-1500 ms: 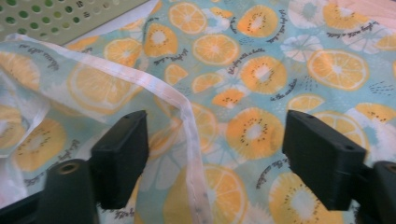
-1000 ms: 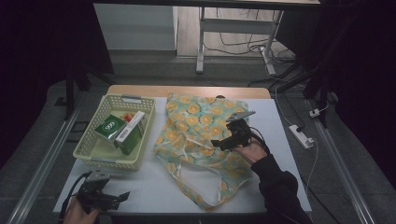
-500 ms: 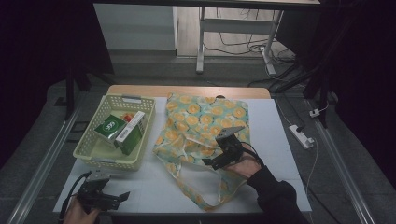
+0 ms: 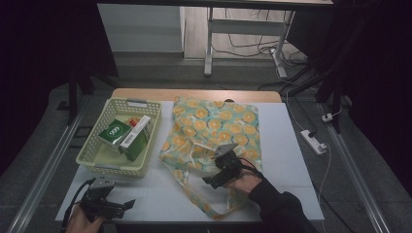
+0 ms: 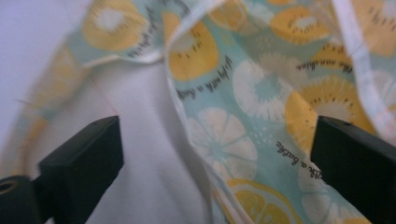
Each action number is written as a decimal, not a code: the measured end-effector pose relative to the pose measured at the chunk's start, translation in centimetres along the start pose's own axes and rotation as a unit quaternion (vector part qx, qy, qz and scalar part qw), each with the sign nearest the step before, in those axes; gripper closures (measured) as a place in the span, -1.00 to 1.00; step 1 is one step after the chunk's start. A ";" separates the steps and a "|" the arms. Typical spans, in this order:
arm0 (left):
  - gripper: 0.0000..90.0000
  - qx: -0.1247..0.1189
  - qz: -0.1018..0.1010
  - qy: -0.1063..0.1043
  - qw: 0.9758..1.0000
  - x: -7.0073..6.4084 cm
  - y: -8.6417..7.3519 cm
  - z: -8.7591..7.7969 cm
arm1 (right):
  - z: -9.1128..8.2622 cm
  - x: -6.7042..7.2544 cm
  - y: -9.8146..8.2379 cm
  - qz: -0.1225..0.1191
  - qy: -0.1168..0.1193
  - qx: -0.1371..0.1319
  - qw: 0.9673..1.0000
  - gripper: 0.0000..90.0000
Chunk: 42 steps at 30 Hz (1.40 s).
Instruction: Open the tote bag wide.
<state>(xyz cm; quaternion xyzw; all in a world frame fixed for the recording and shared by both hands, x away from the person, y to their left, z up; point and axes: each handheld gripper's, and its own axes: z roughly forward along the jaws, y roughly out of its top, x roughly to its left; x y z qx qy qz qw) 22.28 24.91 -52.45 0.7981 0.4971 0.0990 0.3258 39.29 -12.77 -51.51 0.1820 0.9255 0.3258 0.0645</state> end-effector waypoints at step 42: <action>-1.00 0.002 0.001 0.001 1.000 0.0 0.0 0.1 | -2.2 -2.5 0.7 0.042 -0.013 -0.043 0.998 0.75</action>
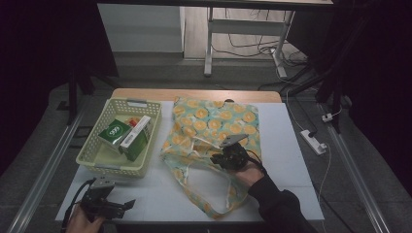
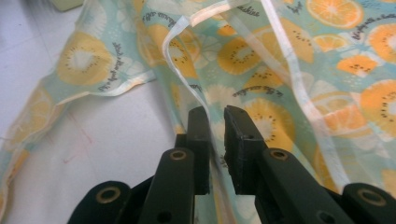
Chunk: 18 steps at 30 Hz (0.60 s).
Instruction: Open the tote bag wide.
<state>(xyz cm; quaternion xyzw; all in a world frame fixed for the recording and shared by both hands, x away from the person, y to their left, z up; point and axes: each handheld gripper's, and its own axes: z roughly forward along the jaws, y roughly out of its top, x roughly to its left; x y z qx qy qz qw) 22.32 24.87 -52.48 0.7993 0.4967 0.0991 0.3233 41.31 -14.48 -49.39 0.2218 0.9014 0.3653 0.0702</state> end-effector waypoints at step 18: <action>-1.00 0.000 0.001 0.000 1.000 0.0 0.0 0.0 | 2.4 0.5 -1.0 -0.051 -0.016 0.052 0.997 0.98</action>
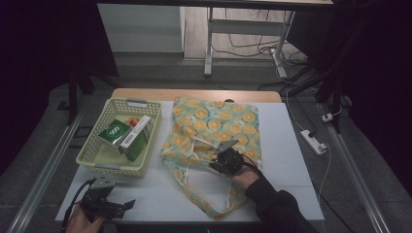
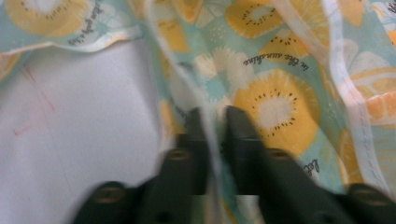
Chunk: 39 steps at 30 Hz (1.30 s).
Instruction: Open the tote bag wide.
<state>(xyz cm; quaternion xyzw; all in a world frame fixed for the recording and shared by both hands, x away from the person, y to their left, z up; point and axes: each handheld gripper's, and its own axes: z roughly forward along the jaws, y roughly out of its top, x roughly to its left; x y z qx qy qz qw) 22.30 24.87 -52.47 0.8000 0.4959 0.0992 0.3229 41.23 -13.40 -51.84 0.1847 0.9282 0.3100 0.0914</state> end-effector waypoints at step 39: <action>-1.00 -0.005 -0.010 -0.005 1.000 0.3 -0.1 -0.1 | -6.5 -3.6 4.9 0.071 0.003 -0.122 0.990 0.99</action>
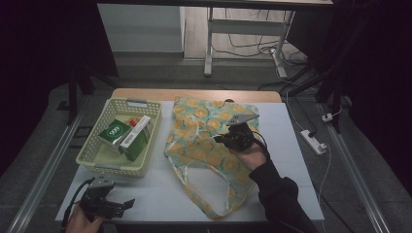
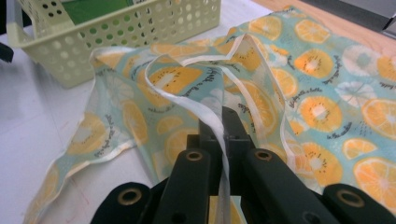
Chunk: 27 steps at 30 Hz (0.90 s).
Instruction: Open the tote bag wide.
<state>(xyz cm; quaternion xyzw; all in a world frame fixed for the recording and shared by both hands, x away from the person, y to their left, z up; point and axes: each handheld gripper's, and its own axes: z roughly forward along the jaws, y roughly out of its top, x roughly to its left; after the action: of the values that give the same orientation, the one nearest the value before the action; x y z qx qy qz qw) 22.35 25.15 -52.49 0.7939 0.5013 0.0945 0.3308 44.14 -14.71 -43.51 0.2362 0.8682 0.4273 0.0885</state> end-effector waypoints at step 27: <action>-1.00 -0.001 0.000 0.000 1.000 0.0 0.0 0.0 | -1.6 -1.6 3.1 0.028 0.004 -0.040 0.999 0.99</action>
<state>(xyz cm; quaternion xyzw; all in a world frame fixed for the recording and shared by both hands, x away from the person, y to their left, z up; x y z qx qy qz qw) 22.34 25.14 -52.48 0.7938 0.5012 0.0947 0.3314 45.96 -15.03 -40.17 0.2546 0.8440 0.4648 0.0823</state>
